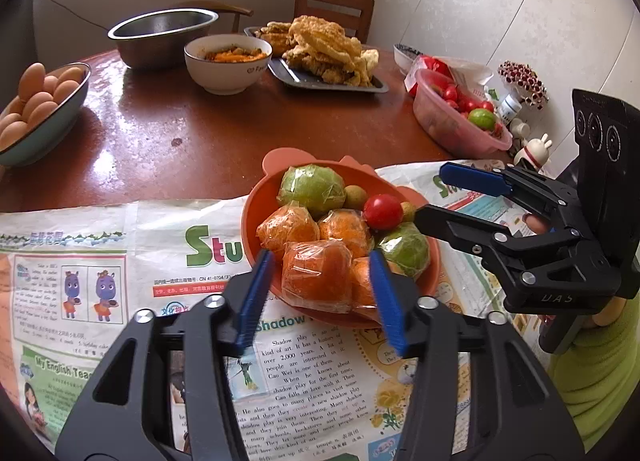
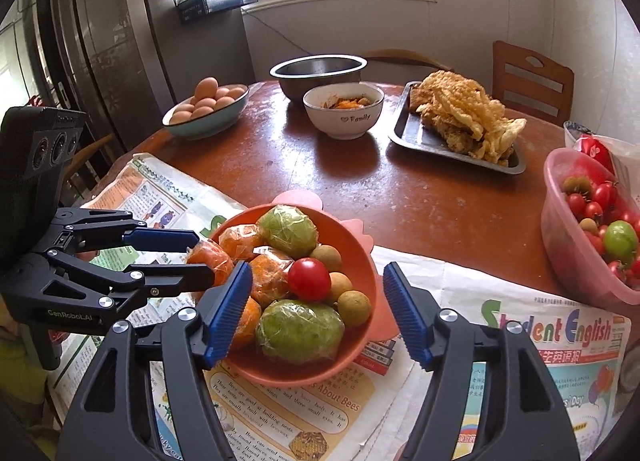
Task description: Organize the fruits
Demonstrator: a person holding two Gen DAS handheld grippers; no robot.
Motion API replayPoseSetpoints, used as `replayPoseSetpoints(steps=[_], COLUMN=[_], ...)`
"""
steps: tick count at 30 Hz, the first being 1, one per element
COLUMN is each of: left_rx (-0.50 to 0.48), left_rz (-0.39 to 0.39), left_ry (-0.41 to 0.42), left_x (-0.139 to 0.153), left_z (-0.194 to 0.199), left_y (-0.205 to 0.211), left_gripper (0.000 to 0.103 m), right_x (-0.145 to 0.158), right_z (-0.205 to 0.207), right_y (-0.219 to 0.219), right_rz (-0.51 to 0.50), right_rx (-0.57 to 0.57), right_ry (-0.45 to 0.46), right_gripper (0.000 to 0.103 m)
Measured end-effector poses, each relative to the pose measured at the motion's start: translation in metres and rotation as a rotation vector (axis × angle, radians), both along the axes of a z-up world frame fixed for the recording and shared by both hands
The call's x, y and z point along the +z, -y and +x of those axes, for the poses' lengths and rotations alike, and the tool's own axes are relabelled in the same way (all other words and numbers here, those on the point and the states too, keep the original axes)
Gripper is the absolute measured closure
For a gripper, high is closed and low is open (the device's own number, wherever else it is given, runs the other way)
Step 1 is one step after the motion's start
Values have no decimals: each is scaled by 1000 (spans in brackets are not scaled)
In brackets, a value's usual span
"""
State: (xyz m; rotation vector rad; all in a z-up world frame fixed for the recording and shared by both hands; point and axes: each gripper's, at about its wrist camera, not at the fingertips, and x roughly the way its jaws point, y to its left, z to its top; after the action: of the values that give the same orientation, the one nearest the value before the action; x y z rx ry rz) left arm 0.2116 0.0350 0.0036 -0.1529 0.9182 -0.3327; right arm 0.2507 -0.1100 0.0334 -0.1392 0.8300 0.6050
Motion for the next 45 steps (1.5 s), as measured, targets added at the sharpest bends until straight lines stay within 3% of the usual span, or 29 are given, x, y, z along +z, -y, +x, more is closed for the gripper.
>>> replayPoseSetpoints(steps=[2, 6, 14, 23, 36, 45], left_rx=[10, 48, 120, 146, 198, 213], left_rz=[2, 22, 42, 72, 88, 86], left_ry=[11, 47, 98, 142, 215, 186], left_x=[4, 16, 32, 42, 45, 26], left_z=[-5, -17, -44, -81, -135, -156], left_y=[0, -3, -6, 2, 15, 18], left_gripper=[52, 33, 10, 10, 10, 10], right_x=[7, 22, 45, 52, 33, 19], right_z=[-6, -20, -51, -88, -140, -164], right_y=[4, 11, 21, 26, 33, 36], right_rz=[3, 15, 4, -12, -12, -25], right_rx=[-15, -40, -70, -81, -114, -119], right_ry=[26, 78, 159, 196, 193, 179], right_gripper=[25, 14, 6, 5, 5, 5])
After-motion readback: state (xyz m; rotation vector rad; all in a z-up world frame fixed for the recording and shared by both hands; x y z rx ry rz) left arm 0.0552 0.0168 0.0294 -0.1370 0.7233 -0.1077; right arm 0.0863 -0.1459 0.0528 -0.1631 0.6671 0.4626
